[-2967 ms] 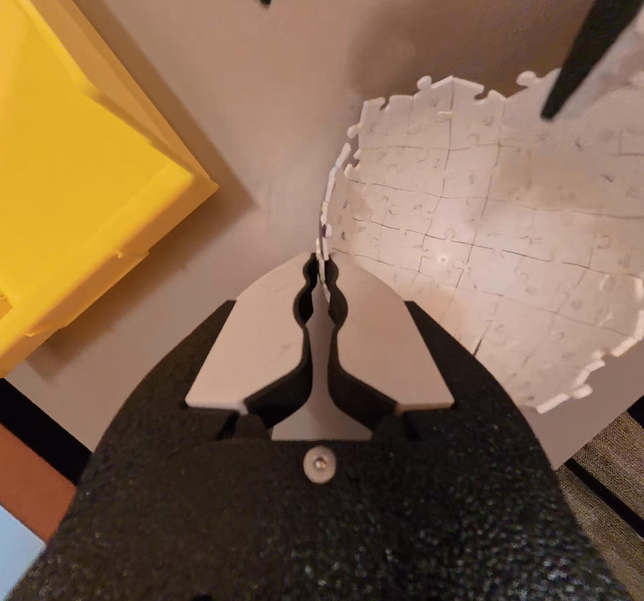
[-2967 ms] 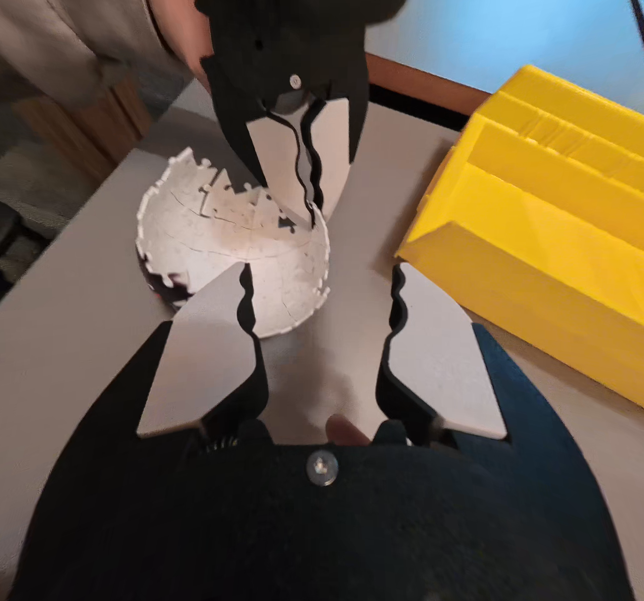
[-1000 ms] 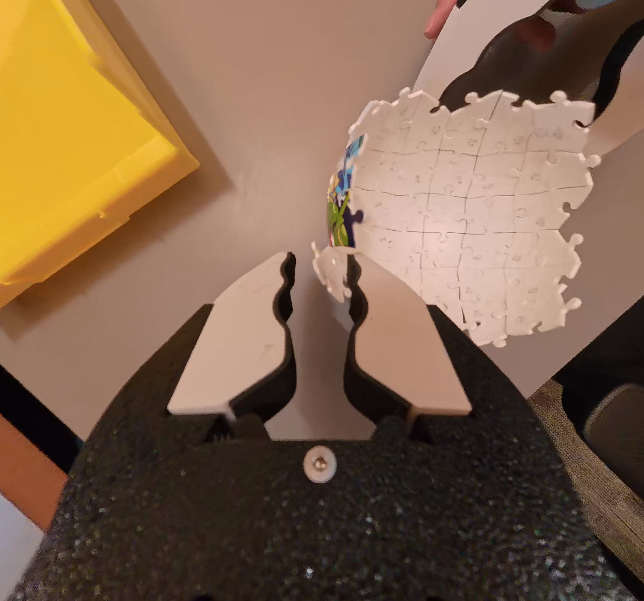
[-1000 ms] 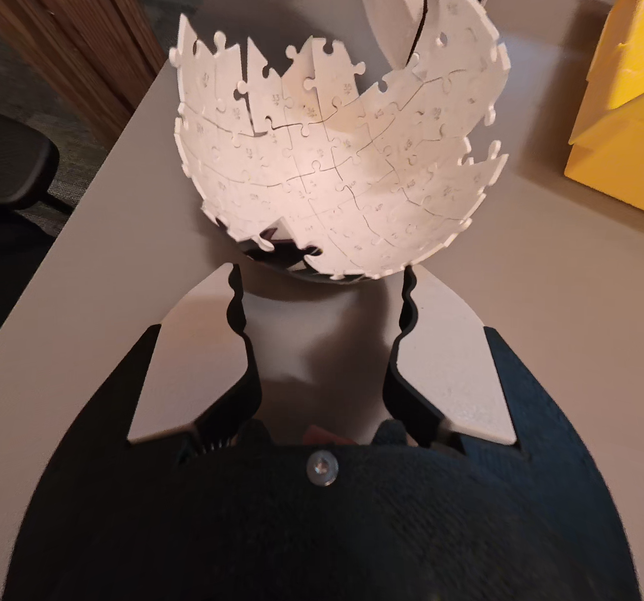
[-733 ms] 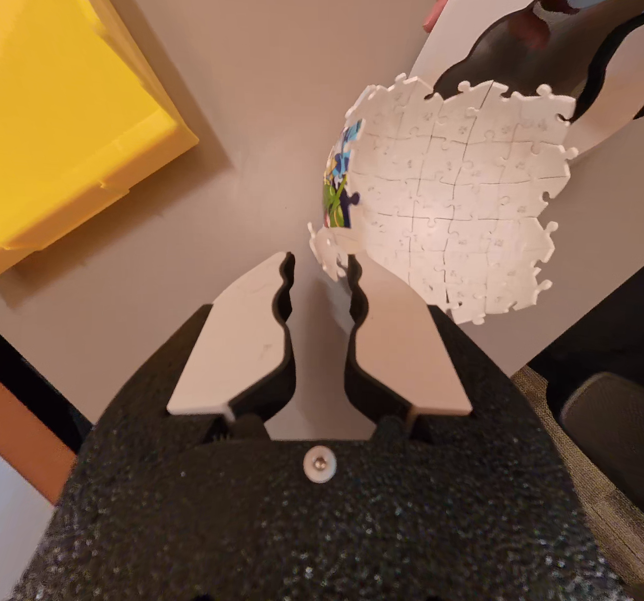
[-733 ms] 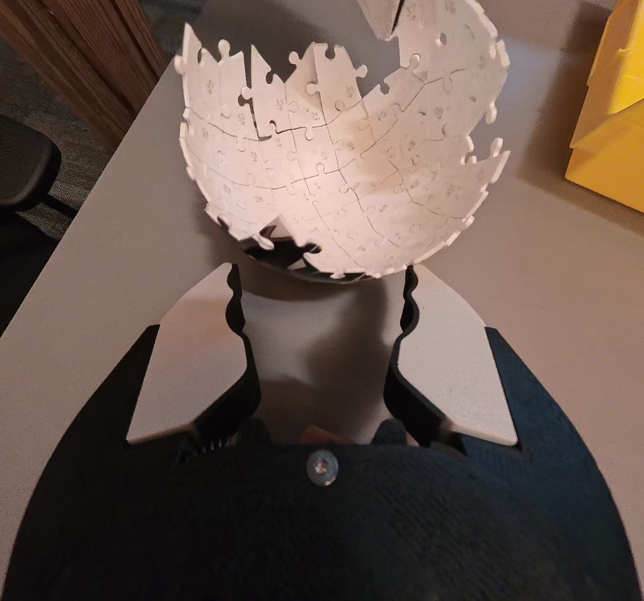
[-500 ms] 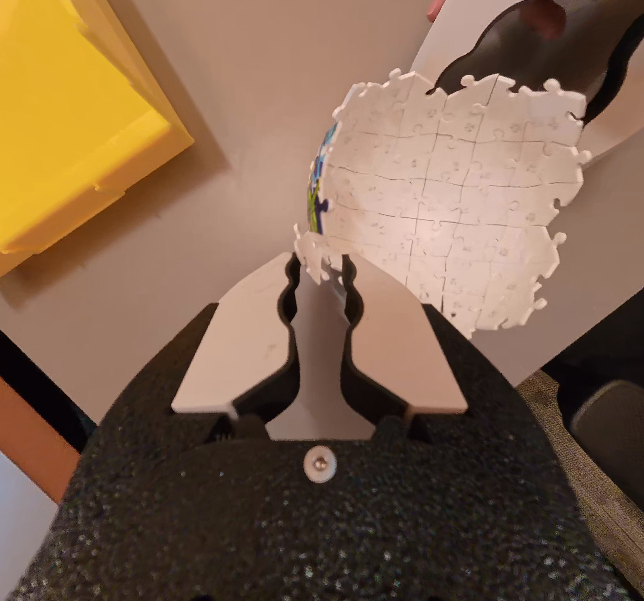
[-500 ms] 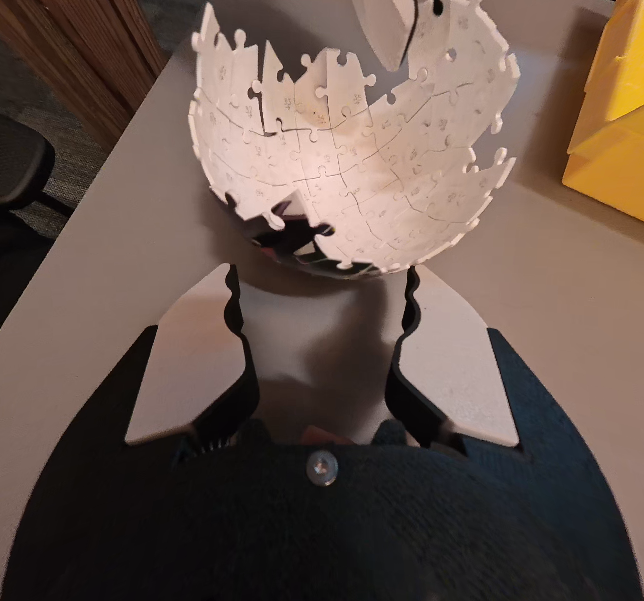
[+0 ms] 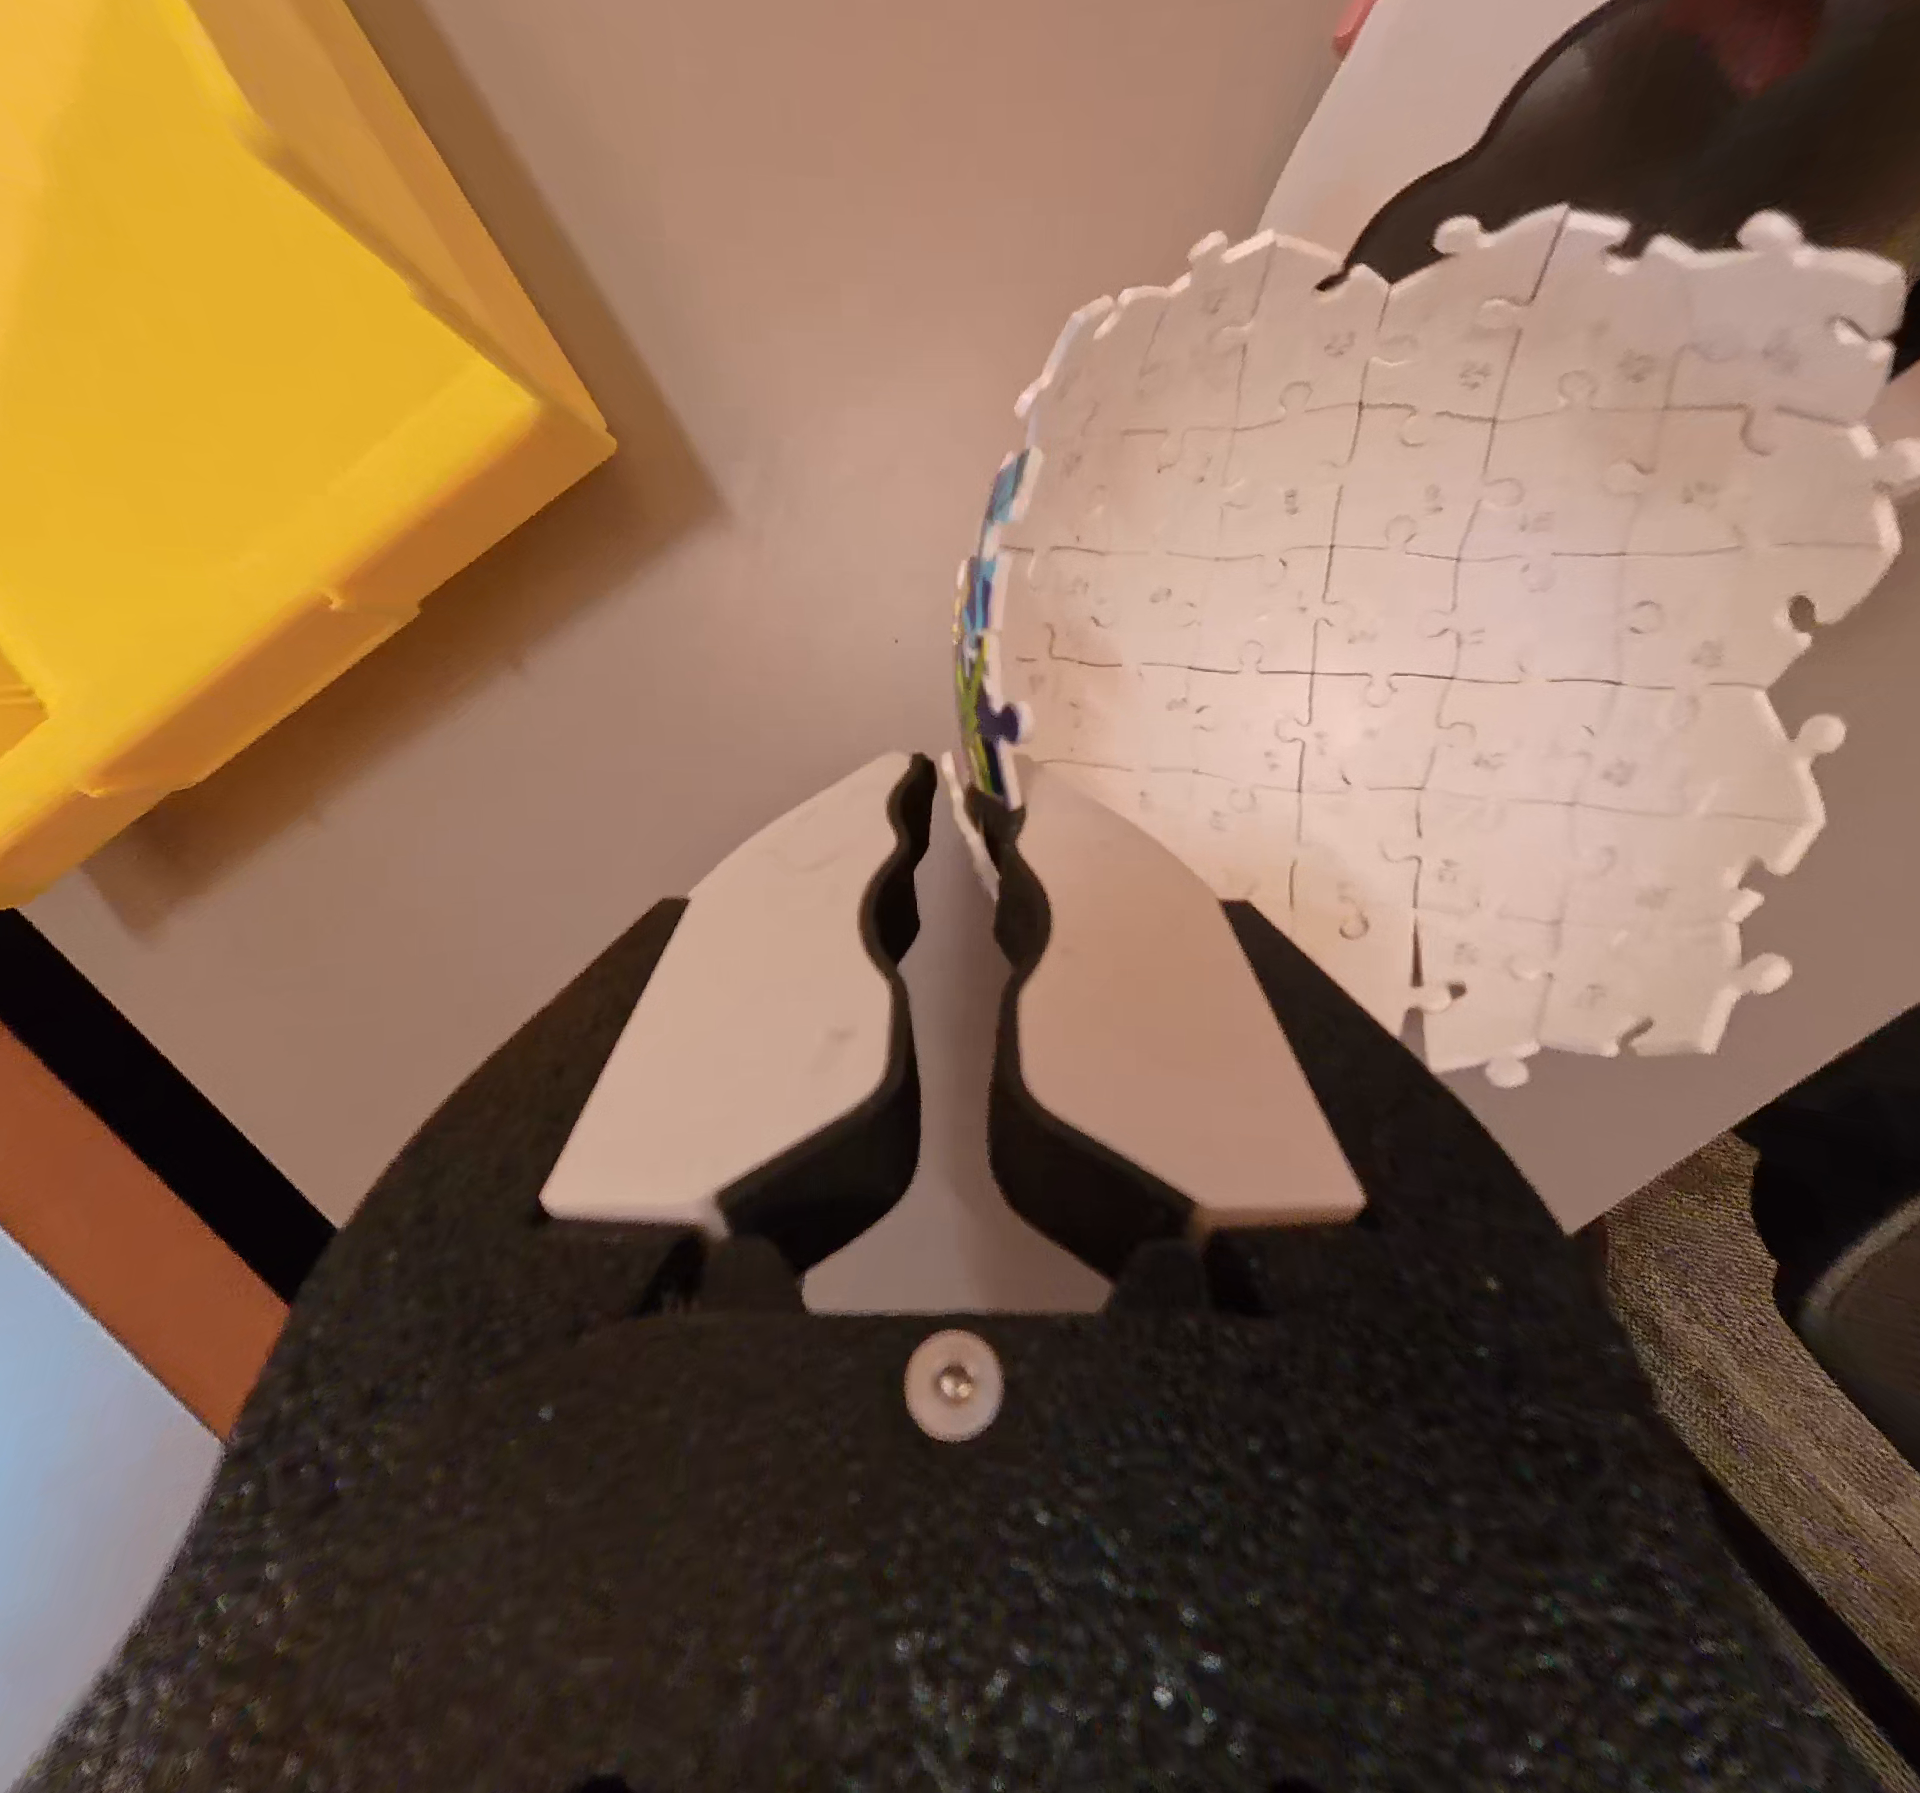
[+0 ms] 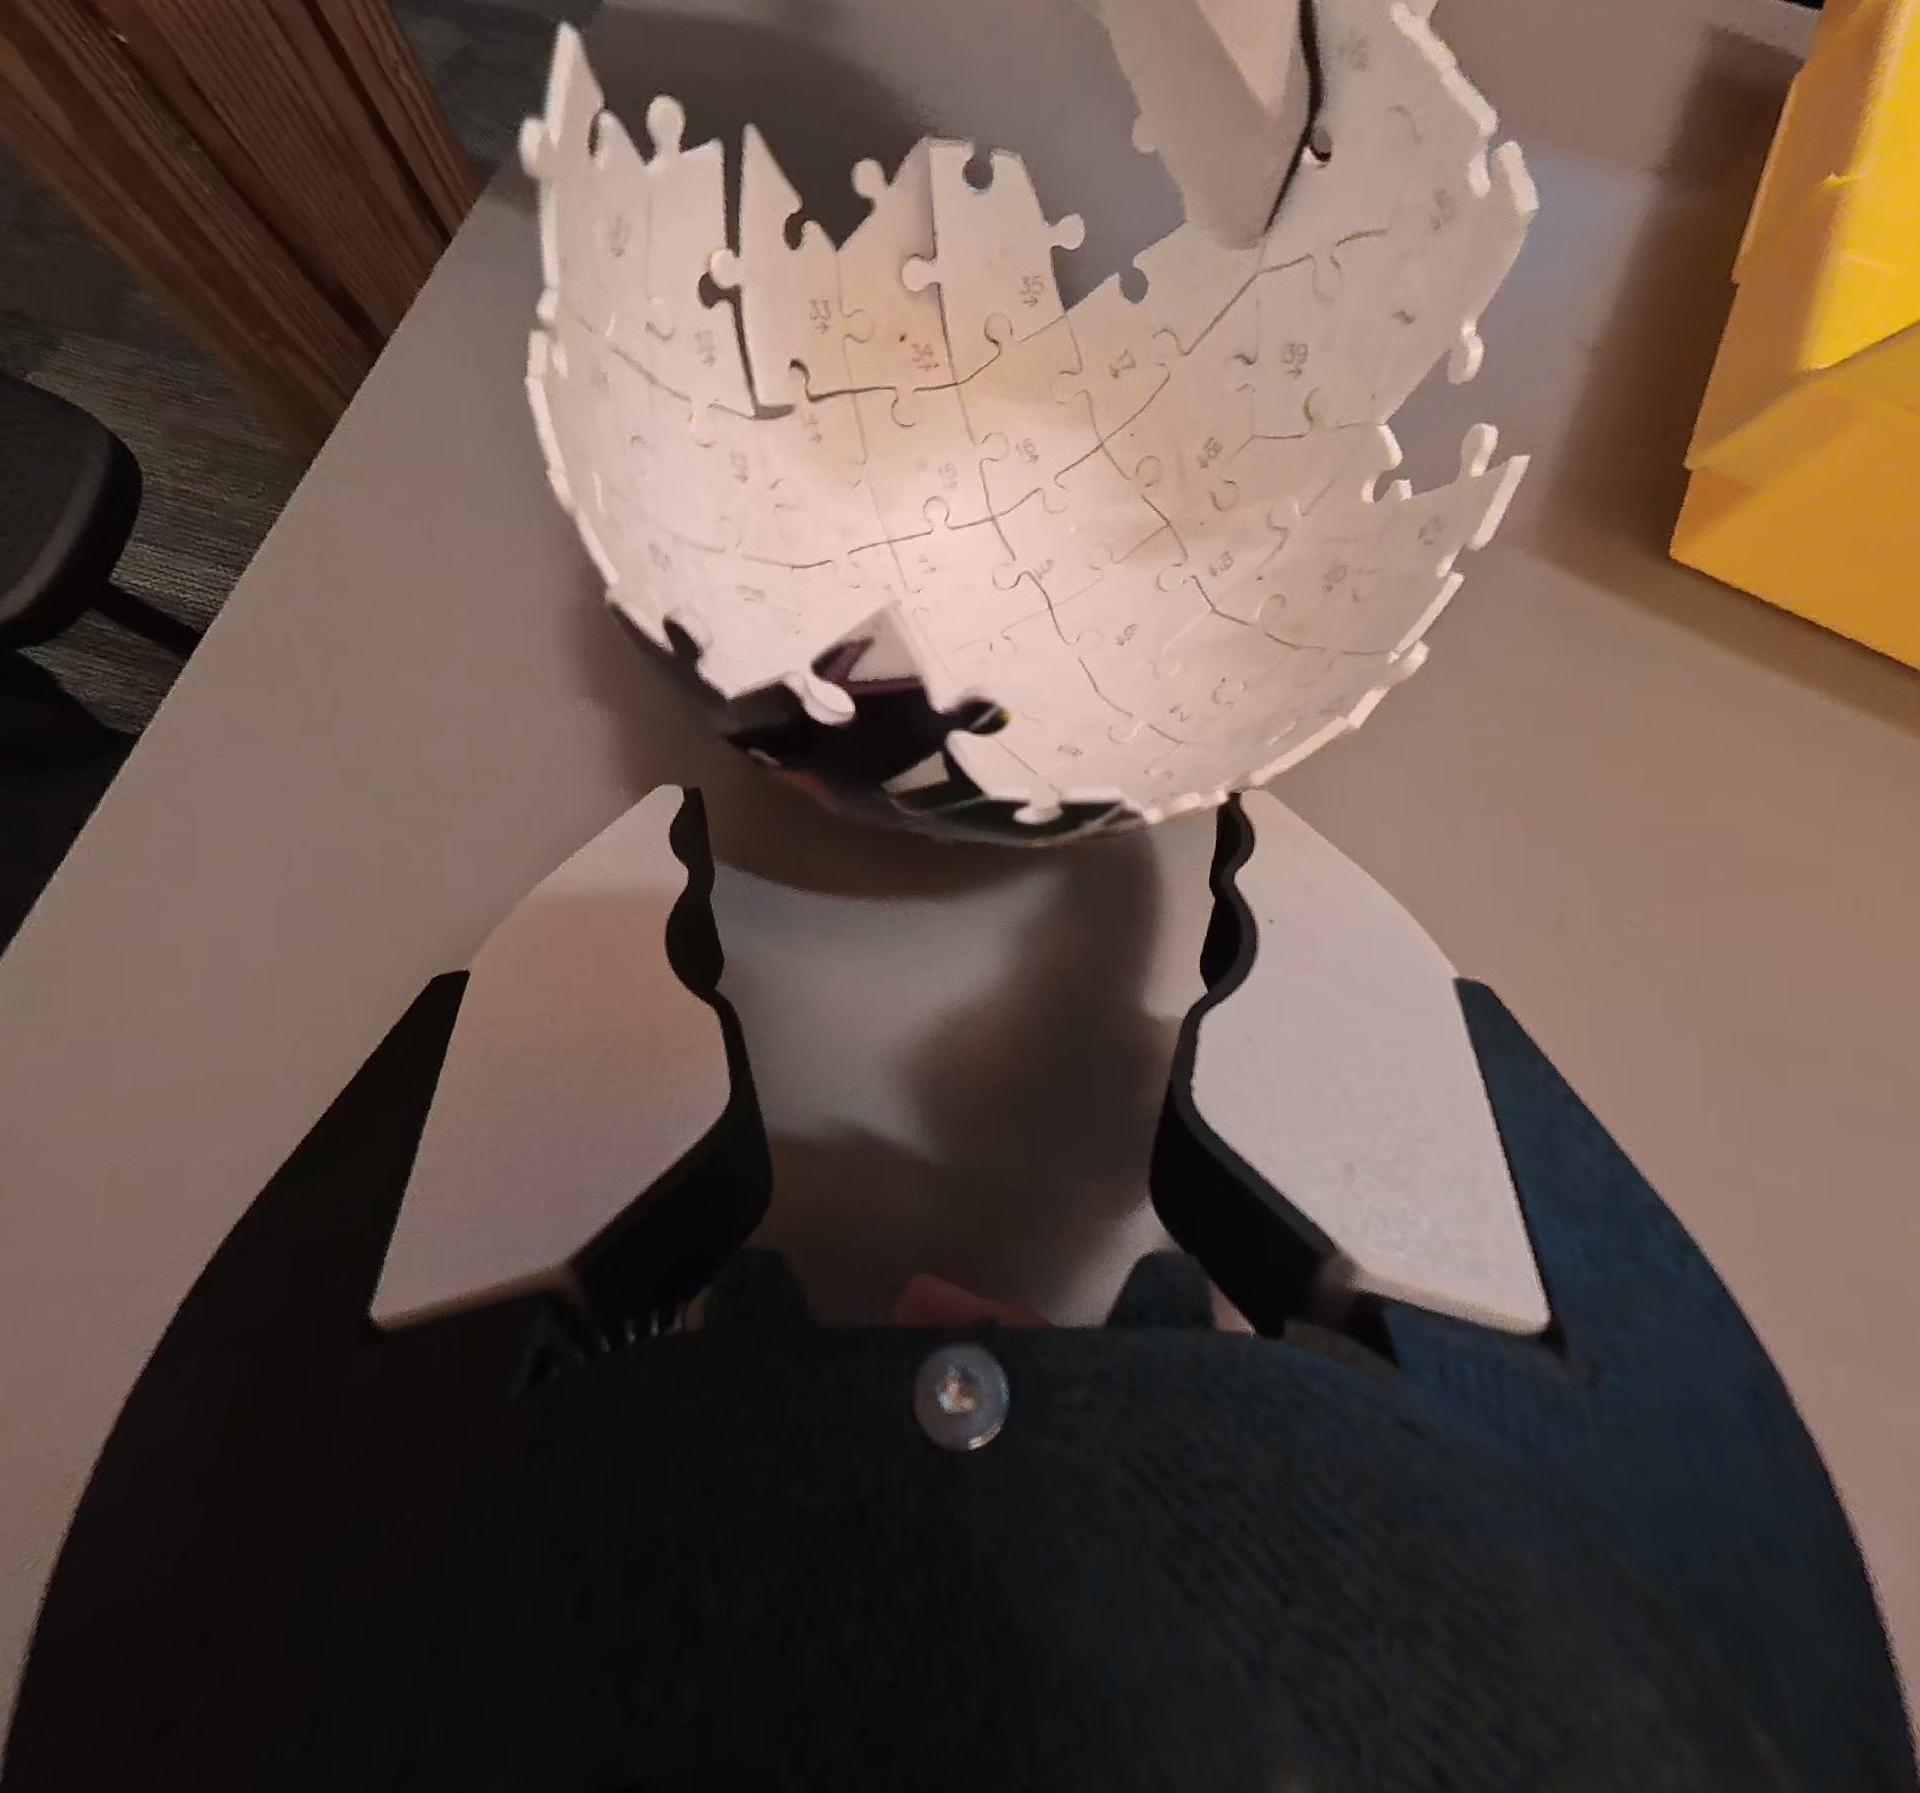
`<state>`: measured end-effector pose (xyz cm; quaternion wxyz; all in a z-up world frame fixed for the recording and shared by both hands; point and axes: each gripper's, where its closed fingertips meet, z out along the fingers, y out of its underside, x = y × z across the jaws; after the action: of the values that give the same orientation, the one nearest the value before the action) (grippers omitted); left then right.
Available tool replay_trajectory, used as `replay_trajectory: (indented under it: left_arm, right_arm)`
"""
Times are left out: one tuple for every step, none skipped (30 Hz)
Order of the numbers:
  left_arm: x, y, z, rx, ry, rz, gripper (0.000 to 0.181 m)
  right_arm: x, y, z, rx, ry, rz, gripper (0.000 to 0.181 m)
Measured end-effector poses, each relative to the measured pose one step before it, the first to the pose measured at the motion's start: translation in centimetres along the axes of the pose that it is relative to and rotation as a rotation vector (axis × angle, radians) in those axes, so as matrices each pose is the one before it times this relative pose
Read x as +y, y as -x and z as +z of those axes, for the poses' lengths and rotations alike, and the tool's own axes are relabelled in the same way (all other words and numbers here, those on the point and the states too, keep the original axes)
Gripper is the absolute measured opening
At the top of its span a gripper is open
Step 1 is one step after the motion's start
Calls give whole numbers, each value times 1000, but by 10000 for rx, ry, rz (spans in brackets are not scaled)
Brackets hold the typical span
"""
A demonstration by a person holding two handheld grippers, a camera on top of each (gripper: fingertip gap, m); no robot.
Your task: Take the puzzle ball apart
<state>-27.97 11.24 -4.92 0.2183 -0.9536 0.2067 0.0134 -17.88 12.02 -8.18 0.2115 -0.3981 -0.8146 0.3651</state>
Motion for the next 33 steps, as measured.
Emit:
replay_trajectory:
  left_arm:
    - [-1,26,-31,-58,5,21,6]
    - [48,3,-26,-63,30,2,5]
    - [72,-13,-16,-60,36,-7,5]
    - [77,-60,-20,-40,24,-5,5]
    - [30,-80,-16,-29,-25,-2,5]
    - [-11,-111,18,-12,-56,-31,5]
    - [-8,-119,48,25,-41,-80,6]
    - [17,-131,61,42,-18,-117,10]
    - [0,-99,62,44,-20,-107,12]
    - [-56,-94,33,38,-61,-79,15]
    - [-72,-141,16,76,-67,-49,18]
    - [-29,-33,-15,13,-31,-42,21]
    - [87,176,-63,-119,51,-45,21]
    - [140,267,-107,-182,92,-17,22]
    - [133,196,-159,-139,63,11,23]
    - [105,112,-209,-78,41,5,22]
    - [113,90,-245,-78,23,-12,23]
    - [97,78,-257,-66,10,-11,23]
    - [95,-1,-259,-19,-18,11,22]
    - [97,-69,-247,6,-28,43,20]
    - [99,-97,-227,-5,-32,79,19]
    - [62,-108,-140,-32,-49,84,16]
    - [74,-196,-56,3,-29,79,13]
    - [122,-207,15,12,14,94,9]
    - [70,-76,42,-73,-4,108,7]
    - [-31,-20,19,-101,-63,94,7]
    - [-59,-101,24,-19,-83,38,7]
    - [-62,-79,-5,-1,-72,-1,7]
    - [-25,0,-12,-43,-43,17,7]
    - [-2,29,-16,-51,-19,54,7]
    - [52,-1,-13,-31,12,57,7]
    - [91,48,8,-51,47,41,7]
    - [92,59,4,-60,46,58,7]
  right_arm:
    - [-64,146,28,-29,-7,-17,92]
    - [-50,109,29,-11,11,-21,92]
    - [-7,86,28,-7,34,-27,92]
    - [-35,96,9,-21,9,-51,92]
    - [-66,60,-11,-11,-23,-52,92]
    - [-34,10,-5,-2,-15,-6,92]
    - [-20,-33,15,7,3,32,92]
    - [-30,-10,13,-2,-12,30,92]
    - [-29,-3,22,9,-16,10,92]
    - [-4,14,15,12,-3,-2,92]
    - [19,26,33,9,17,-18,92]
    - [37,17,12,9,37,-29,92]
    - [43,34,-7,-5,40,-25,92]
    - [3,50,-26,-30,13,-22,92]
    - [-20,31,-27,-31,-5,-7,92]
    - [30,52,-33,-37,22,10,92]
    - [84,65,-38,-56,55,-2,92]
    - [75,70,-57,-60,39,-35,92]
    - [41,70,-100,-63,14,-69,91]
    - [65,119,-201,-125,34,-92,90]
    - [48,65,-323,-122,19,-77,90]
    - [24,-72,-467,-79,-2,-55,89]
    - [18,-228,-629,-18,-17,-28,88]
    - [-21,-339,-800,3,-32,-8,87]
    - [-129,-505,-906,80,-98,27,85]
    - [-349,-771,-891,253,-238,105,82]
    - [-504,-807,-754,296,-338,194,78]
    - [-503,-538,-531,154,-326,156,74]
    - [-495,-381,-341,98,-311,0,72]
    - [-520,-393,-167,165,-320,-165,66]
    - [-518,-481,6,243,-271,-292,59]
    - [-511,-506,155,246,-166,-370,53]
    - [-525,-469,316,147,-35,-397,50]
